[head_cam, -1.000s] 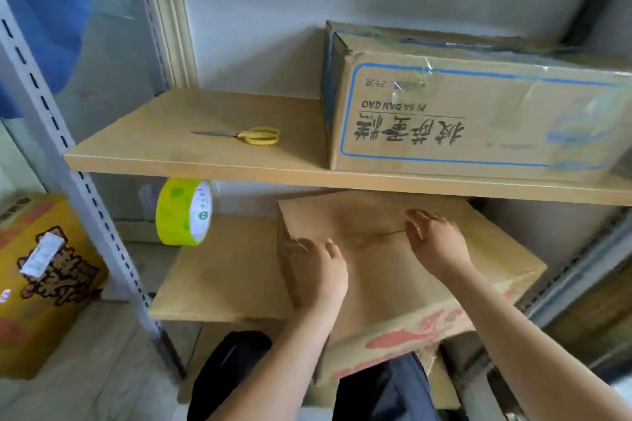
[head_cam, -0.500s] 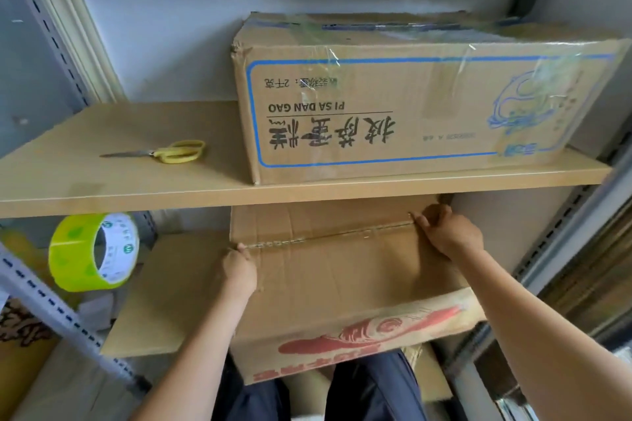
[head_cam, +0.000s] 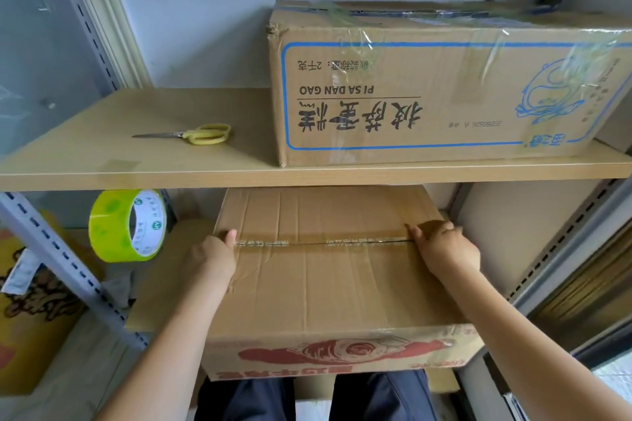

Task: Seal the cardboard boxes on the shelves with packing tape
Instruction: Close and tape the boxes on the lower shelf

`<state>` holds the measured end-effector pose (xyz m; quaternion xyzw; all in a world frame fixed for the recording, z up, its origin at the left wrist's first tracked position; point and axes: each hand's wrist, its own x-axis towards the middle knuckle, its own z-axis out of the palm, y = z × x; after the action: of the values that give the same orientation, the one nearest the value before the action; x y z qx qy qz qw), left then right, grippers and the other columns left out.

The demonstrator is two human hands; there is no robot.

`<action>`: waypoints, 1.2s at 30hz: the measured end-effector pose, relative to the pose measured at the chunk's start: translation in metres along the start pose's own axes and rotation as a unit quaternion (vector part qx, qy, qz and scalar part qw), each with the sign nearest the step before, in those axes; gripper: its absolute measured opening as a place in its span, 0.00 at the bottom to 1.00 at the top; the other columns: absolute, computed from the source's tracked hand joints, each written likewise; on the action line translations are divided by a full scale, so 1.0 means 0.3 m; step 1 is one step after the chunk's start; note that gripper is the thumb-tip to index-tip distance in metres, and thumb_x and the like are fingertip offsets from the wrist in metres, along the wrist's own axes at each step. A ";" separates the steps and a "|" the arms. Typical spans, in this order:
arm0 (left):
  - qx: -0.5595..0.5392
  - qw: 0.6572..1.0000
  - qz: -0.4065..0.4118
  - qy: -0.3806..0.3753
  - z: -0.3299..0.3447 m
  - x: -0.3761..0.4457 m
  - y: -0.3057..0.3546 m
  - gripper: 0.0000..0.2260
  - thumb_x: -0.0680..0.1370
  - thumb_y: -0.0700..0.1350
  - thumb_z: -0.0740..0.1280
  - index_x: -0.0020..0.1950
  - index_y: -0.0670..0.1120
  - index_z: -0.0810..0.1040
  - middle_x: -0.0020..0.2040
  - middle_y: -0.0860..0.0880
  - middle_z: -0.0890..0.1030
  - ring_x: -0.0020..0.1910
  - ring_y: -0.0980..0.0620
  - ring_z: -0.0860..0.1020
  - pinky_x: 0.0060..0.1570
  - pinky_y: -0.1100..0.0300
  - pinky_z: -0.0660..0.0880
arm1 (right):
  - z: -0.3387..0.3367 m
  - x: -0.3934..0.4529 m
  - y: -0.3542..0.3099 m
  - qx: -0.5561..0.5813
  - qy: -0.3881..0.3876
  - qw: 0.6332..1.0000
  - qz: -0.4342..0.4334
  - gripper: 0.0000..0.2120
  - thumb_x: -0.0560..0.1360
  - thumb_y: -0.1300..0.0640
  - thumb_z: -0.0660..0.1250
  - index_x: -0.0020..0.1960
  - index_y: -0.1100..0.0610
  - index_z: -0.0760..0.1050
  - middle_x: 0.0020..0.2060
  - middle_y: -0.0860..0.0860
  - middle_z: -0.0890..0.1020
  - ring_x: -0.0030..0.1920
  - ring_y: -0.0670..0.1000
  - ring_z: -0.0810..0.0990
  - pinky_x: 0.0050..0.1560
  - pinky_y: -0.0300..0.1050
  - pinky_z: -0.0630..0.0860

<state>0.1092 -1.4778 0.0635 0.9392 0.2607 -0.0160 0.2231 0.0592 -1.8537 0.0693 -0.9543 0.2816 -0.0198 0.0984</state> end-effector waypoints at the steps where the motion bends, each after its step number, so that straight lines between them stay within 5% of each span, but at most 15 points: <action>1: 0.001 1.000 -0.005 0.000 -0.011 -0.018 0.011 0.27 0.84 0.58 0.52 0.62 0.34 0.73 0.60 0.34 0.77 0.58 0.36 0.78 0.48 0.47 0.78 | 0.002 -0.017 -0.009 -0.016 0.020 1.000 -0.018 0.41 0.79 0.33 0.49 0.78 0.65 0.53 0.77 0.64 0.57 0.74 0.62 0.63 0.69 0.56 0.66; 4: 0.099 0.980 0.156 0.075 0.012 -0.080 0.051 0.30 0.84 0.52 0.54 0.80 0.37 0.49 0.80 0.37 0.52 0.79 0.38 0.51 0.75 0.41 0.57 | 0.016 -0.053 -0.052 -0.042 0.063 0.978 -0.192 0.36 0.81 0.36 0.48 0.81 0.56 0.46 0.80 0.55 0.45 0.80 0.55 0.45 0.78 0.54 0.46; 6: 0.104 0.942 0.316 0.045 0.082 -0.117 0.085 0.29 0.83 0.55 0.52 0.81 0.46 0.49 0.82 0.44 0.48 0.80 0.44 0.45 0.78 0.44 0.46 | 0.042 -0.086 -0.096 -0.039 -0.006 0.954 -0.297 0.35 0.80 0.33 0.44 0.81 0.49 0.44 0.80 0.47 0.44 0.79 0.49 0.41 0.79 0.52 0.41; 8: 0.150 0.919 0.364 -0.008 0.135 -0.141 0.115 0.26 0.84 0.57 0.46 0.81 0.53 0.47 0.82 0.50 0.44 0.81 0.49 0.42 0.78 0.45 0.40 | 0.078 -0.088 -0.139 -0.076 -0.057 0.946 -0.311 0.37 0.78 0.30 0.42 0.81 0.48 0.41 0.79 0.44 0.40 0.79 0.48 0.37 0.78 0.52 0.39; 13: 0.173 0.931 0.318 -0.048 0.149 -0.150 0.141 0.25 0.85 0.53 0.47 0.81 0.56 0.45 0.82 0.51 0.41 0.80 0.50 0.40 0.77 0.45 0.38 | 0.120 -0.085 -0.191 -0.100 -0.059 0.963 -0.242 0.41 0.77 0.29 0.43 0.81 0.51 0.39 0.79 0.49 0.38 0.79 0.51 0.36 0.78 0.56 0.38; 18: 0.092 0.948 0.303 -0.030 0.129 -0.160 0.142 0.24 0.83 0.54 0.56 0.79 0.59 0.58 0.81 0.54 0.51 0.80 0.51 0.48 0.78 0.52 0.44 | 0.102 -0.105 -0.216 -0.064 -0.068 0.965 -0.245 0.33 0.80 0.33 0.47 0.80 0.44 0.42 0.79 0.44 0.42 0.79 0.53 0.39 0.78 0.57 0.39; 22: 0.132 0.911 0.385 -0.059 0.053 -0.152 0.069 0.23 0.84 0.58 0.52 0.79 0.57 0.59 0.81 0.54 0.52 0.80 0.49 0.50 0.78 0.51 0.46 | 0.068 -0.140 -0.158 -0.039 -0.060 0.949 -0.308 0.25 0.83 0.41 0.47 0.79 0.40 0.49 0.80 0.41 0.49 0.80 0.50 0.43 0.78 0.55 0.41; 24: 0.182 0.903 0.384 -0.061 -0.001 -0.131 -0.024 0.25 0.83 0.61 0.48 0.80 0.59 0.54 0.81 0.55 0.48 0.80 0.48 0.46 0.78 0.46 0.43 | 0.042 -0.141 -0.079 -0.070 -0.053 0.960 -0.266 0.28 0.81 0.35 0.46 0.79 0.38 0.48 0.80 0.45 0.48 0.80 0.53 0.43 0.77 0.60 0.40; 28: 0.135 0.961 0.231 -0.063 -0.046 -0.133 -0.142 0.27 0.81 0.65 0.49 0.80 0.61 0.51 0.82 0.50 0.42 0.79 0.36 0.41 0.76 0.40 0.49 | 0.015 -0.167 -0.006 -0.073 -0.084 0.987 -0.115 0.36 0.73 0.23 0.45 0.77 0.33 0.45 0.80 0.51 0.41 0.77 0.66 0.51 0.73 0.65 0.56; 31: 0.108 0.971 0.210 -0.048 -0.043 -0.162 -0.136 0.27 0.81 0.64 0.51 0.80 0.60 0.54 0.82 0.49 0.43 0.77 0.32 0.55 0.72 0.43 0.62 | -0.018 -0.186 -0.011 -0.053 -0.078 0.987 -0.133 0.39 0.72 0.23 0.48 0.79 0.36 0.48 0.80 0.49 0.43 0.73 0.64 0.62 0.69 0.57 0.68; 36: 0.098 0.972 0.206 -0.060 -0.069 -0.171 -0.175 0.31 0.79 0.68 0.50 0.80 0.59 0.54 0.82 0.51 0.44 0.78 0.33 0.53 0.72 0.41 0.60 | -0.091 -0.226 0.118 0.116 -0.171 0.972 -0.112 0.53 0.65 0.25 0.64 0.80 0.43 0.44 0.80 0.50 0.45 0.77 0.59 0.60 0.73 0.53 0.63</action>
<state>0.0370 -1.4535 0.0680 0.9873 0.0454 -0.0516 0.1434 -0.0191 -1.8509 0.0902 -0.9512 0.1477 0.1002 0.2518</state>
